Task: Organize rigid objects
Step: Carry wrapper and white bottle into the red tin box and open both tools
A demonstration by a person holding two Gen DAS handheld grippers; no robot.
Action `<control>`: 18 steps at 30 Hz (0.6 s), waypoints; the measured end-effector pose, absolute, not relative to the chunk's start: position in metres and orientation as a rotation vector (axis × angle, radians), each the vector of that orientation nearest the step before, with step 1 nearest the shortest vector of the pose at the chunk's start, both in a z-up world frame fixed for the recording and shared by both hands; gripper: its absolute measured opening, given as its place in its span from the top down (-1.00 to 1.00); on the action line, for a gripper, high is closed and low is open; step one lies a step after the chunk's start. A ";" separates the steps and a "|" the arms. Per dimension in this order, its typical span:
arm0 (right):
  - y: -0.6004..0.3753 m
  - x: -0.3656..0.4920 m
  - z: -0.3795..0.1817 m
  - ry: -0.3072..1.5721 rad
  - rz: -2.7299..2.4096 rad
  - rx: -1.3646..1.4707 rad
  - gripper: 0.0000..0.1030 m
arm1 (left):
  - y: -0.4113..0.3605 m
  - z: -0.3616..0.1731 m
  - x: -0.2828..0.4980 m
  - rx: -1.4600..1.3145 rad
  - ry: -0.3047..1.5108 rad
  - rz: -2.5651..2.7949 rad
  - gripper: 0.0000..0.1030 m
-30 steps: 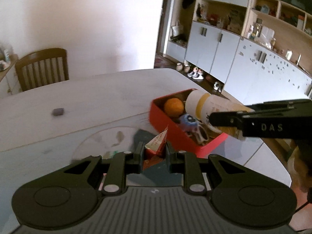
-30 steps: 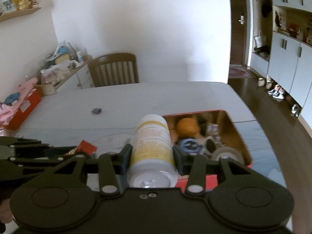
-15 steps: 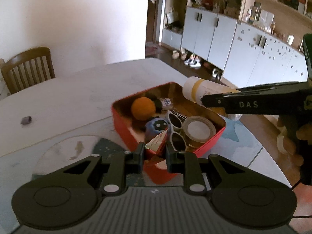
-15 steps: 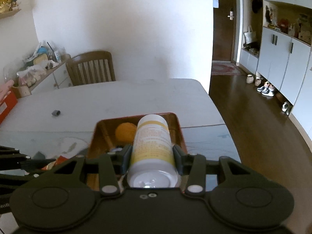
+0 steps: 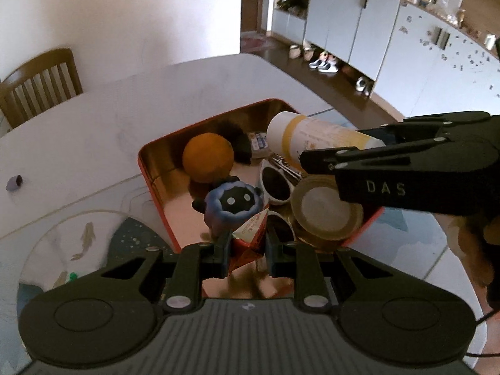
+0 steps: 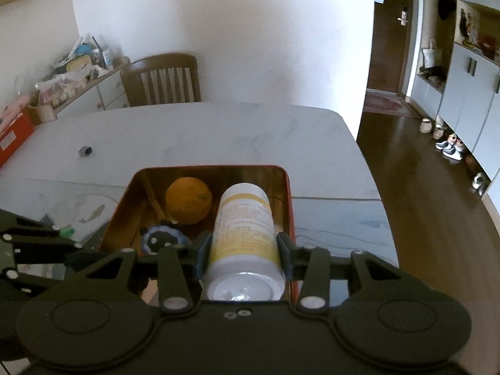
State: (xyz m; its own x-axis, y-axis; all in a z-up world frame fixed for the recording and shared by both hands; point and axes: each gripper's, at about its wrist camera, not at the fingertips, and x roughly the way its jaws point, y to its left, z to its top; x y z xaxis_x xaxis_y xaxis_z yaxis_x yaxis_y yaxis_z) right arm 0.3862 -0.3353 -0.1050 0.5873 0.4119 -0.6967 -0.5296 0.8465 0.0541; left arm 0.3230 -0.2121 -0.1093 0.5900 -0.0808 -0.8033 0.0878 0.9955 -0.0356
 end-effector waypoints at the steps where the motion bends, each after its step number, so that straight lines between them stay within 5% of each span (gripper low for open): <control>1: -0.334 0.389 -0.106 0.767 0.557 -0.168 0.15 | -0.212 -0.112 0.327 0.004 0.944 -0.092 0.60; 18: -0.327 0.405 -0.125 0.772 0.576 -0.270 0.14 | -0.207 -0.132 0.358 -0.060 1.024 -0.044 0.60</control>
